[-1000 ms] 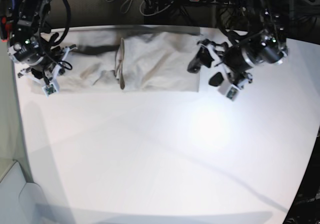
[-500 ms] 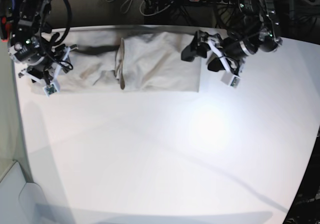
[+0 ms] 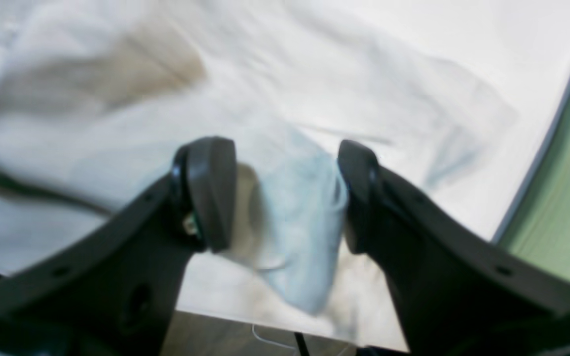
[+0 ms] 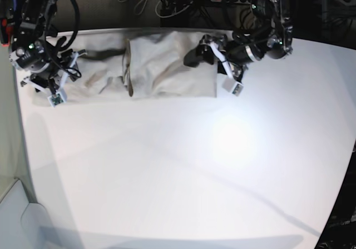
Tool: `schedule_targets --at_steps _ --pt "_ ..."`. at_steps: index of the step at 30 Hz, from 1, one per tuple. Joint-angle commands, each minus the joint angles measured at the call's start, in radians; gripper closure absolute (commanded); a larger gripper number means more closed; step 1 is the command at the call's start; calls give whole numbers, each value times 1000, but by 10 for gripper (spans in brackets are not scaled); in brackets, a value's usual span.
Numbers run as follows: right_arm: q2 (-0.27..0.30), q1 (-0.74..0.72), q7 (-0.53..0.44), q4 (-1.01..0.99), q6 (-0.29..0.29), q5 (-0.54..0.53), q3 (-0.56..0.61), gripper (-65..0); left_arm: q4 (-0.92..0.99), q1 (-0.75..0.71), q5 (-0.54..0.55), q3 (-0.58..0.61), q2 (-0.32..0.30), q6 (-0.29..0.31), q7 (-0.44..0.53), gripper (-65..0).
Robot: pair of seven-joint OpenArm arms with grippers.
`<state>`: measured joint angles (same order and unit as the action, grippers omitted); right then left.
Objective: Layout the t-shirt on the table in an organized manner, then fold the t-shirt properly
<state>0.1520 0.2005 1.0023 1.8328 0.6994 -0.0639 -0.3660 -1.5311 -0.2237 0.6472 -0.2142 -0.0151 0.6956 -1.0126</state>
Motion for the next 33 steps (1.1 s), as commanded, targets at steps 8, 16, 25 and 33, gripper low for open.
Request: schedule_targets --at_steps 8,16,25,33 --pt "11 -23 0 49 -1 -14 -6 -337 -16 27 24 -104 -35 3 24 -116" --pt "-4 -45 51 58 -1 -15 -9 -398 -16 28 24 -210 -90 3 19 -116" --pt "-85 -63 80 60 -1 -14 -8 -473 -15 28 27 -210 -116 3 16 -116" --pt "-101 -85 76 12 -1 -9 -12 -474 -15 28 30 -210 -116 3 16 -116"
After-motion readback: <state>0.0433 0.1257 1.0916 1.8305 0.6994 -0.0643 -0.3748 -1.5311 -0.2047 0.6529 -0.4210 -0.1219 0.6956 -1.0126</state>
